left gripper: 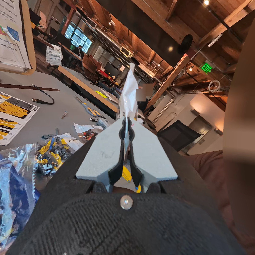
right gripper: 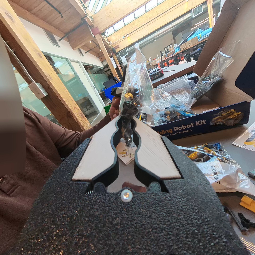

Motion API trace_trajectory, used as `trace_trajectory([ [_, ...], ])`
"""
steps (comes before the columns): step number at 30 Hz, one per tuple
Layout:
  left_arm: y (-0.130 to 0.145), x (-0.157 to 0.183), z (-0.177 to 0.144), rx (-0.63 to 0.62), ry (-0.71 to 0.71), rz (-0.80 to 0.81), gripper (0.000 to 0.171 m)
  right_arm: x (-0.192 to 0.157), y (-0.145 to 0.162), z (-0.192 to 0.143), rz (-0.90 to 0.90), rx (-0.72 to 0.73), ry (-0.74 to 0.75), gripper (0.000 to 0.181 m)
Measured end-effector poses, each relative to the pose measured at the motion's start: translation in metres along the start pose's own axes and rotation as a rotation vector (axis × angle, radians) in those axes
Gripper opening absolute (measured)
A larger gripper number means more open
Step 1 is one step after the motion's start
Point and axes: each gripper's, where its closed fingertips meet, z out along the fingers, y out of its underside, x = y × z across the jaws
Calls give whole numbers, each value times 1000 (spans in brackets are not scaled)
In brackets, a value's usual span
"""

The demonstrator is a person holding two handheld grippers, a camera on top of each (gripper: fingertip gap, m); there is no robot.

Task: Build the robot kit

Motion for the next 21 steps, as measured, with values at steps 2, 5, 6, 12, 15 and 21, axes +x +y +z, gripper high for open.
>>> trace_trajectory([
  [2,2,-5,0,-16,-43,38,0,1,1,0,-12,-9,14,11],
  [5,5,-11,-1,-50,-105,112,0,2,2,0,-20,-10,18,11],
  [6,6,-13,-1,-65,-134,147,0,2,2,0,-22,-13,21,11],
  [12,5,-19,-5,-114,-280,331,13,4,2,0,-50,-20,52,11],
  [15,-5,-26,-12,-106,-382,423,27,11,-2,-4,-113,-21,131,11],
  [21,-23,-23,-26,-51,-433,466,27,13,-10,-10,-120,10,160,11],
])
